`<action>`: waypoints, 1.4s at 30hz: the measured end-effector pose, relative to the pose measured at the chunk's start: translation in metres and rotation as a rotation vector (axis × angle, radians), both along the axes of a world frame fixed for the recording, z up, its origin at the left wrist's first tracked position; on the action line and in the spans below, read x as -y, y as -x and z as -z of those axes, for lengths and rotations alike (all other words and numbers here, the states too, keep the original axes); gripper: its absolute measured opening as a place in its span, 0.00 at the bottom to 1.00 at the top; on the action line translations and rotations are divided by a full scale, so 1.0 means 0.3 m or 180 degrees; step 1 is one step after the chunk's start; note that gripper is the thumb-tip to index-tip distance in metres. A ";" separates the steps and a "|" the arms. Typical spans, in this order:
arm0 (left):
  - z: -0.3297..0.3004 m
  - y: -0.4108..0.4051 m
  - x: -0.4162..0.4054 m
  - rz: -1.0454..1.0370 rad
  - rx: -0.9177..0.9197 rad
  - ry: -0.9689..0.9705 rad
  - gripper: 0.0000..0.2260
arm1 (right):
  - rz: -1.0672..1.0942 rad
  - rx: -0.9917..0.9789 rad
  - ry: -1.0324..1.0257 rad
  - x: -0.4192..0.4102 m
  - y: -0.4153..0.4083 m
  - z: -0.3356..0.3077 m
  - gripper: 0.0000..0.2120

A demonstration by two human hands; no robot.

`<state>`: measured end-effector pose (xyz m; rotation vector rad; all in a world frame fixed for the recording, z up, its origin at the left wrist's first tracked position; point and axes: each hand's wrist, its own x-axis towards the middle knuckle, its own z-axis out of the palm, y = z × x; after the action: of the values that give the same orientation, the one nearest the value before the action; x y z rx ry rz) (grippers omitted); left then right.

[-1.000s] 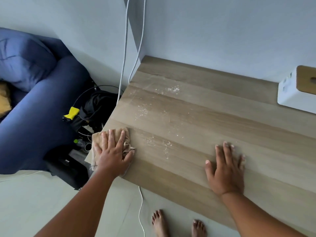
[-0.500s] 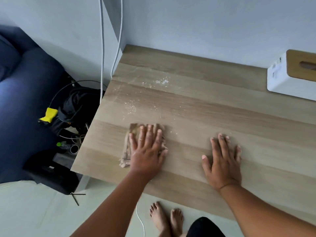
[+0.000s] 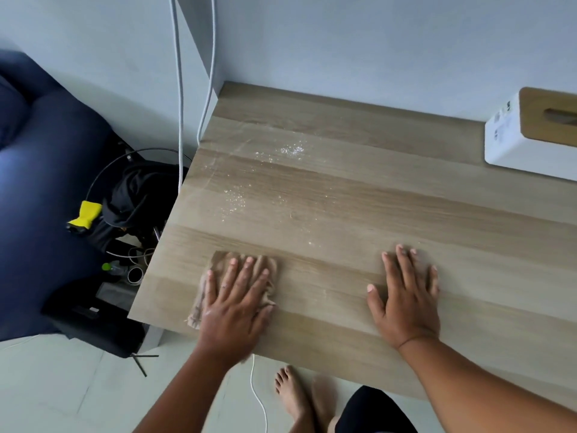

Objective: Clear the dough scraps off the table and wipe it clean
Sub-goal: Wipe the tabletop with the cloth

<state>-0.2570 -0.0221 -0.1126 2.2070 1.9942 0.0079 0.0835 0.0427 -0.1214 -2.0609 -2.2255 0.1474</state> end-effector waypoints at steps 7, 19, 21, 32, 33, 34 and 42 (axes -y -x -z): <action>-0.037 0.101 -0.222 -0.1957 0.0219 0.0295 0.28 | -0.0001 0.0034 0.0036 -0.003 -0.001 0.006 0.35; -0.061 -0.286 -0.262 -0.1501 0.1001 -0.0201 0.28 | 0.0029 -0.0016 0.0023 -0.002 0.000 0.002 0.35; -0.064 -0.375 -0.271 -0.1223 0.1064 -0.0083 0.28 | 0.0016 -0.0030 0.0023 -0.003 -0.003 0.002 0.35; 0.003 -0.279 0.034 0.0518 0.0349 -0.0046 0.26 | 0.0029 -0.0052 0.0034 -0.005 0.006 -0.007 0.35; 0.005 -0.217 0.057 0.0412 0.0295 -0.0035 0.27 | 0.0027 -0.0044 0.0046 -0.004 0.006 -0.008 0.35; 0.004 -0.150 0.072 0.0255 0.0236 -0.0026 0.27 | 0.0022 -0.0040 0.0049 -0.003 0.006 -0.008 0.35; -0.022 0.093 -0.132 -0.1719 -0.0030 0.0417 0.32 | 0.0029 -0.0025 0.0005 -0.002 0.006 -0.003 0.35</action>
<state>-0.2848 0.0176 -0.1060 1.5380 2.4488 -0.0638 0.0818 0.0434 -0.1206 -2.0674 -2.2116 0.1563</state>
